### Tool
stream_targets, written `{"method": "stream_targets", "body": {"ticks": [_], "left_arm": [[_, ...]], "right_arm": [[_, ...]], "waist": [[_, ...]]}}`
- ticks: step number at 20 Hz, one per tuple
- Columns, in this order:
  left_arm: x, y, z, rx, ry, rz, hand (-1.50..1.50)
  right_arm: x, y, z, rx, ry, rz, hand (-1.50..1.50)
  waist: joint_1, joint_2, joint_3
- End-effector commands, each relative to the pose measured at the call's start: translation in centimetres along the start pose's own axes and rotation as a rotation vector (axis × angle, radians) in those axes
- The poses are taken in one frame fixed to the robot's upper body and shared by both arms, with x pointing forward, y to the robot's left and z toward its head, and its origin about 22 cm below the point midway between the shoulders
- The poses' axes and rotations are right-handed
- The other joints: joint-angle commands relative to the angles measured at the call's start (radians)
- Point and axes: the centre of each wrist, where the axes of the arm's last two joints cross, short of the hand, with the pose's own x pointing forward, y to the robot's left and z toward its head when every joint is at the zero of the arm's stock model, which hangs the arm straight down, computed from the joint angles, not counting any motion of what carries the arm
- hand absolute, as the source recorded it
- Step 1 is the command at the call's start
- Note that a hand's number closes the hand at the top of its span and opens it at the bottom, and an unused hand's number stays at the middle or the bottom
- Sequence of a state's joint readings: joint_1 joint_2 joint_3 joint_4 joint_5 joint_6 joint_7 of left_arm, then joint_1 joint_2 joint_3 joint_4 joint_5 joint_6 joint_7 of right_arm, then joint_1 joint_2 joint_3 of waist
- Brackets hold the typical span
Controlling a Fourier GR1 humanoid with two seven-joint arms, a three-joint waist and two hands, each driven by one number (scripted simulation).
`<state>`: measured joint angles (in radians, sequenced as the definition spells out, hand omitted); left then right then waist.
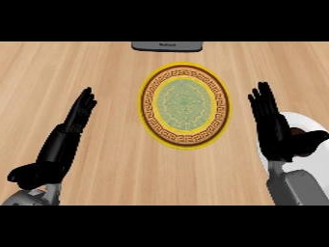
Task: Pick the cupcake from the plate and place it in the plate
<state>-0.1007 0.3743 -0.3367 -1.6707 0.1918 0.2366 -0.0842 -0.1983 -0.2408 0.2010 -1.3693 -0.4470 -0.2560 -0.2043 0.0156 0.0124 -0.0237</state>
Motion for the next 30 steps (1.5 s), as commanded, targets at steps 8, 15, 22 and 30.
{"method": "stream_targets", "body": {"ticks": [8, 15, 22, 30], "left_arm": [[2.8, 4.6, -2.9, 0.055, -0.031, -0.1, 0.0], [3.5, 8.7, -4.3, 0.063, 0.017, -0.079, 0.0], [3.0, 6.8, -4.5, 0.097, 0.019, -0.085, 0.0], [3.5, 7.2, -4.9, 0.102, 0.045, -0.092, 0.0]], "right_arm": [[3.1, -10.3, -4.0, -0.008, 0.043, 0.943, 1.5], [-6.0, -2.0, -1.7, -0.302, -0.081, 0.652, -1.5], [-0.7, -3.1, -3.2, -0.344, -0.26, 0.651, -1.5], [4.7, -7.5, -4.9, -0.328, 0.109, 1.049, -1.5]], "waist": [[0.023, 0.01, -0.008], [-0.002, -0.003, 0.027], [-0.022, -0.016, 0.023], [-0.035, -0.021, 0.016]]}}
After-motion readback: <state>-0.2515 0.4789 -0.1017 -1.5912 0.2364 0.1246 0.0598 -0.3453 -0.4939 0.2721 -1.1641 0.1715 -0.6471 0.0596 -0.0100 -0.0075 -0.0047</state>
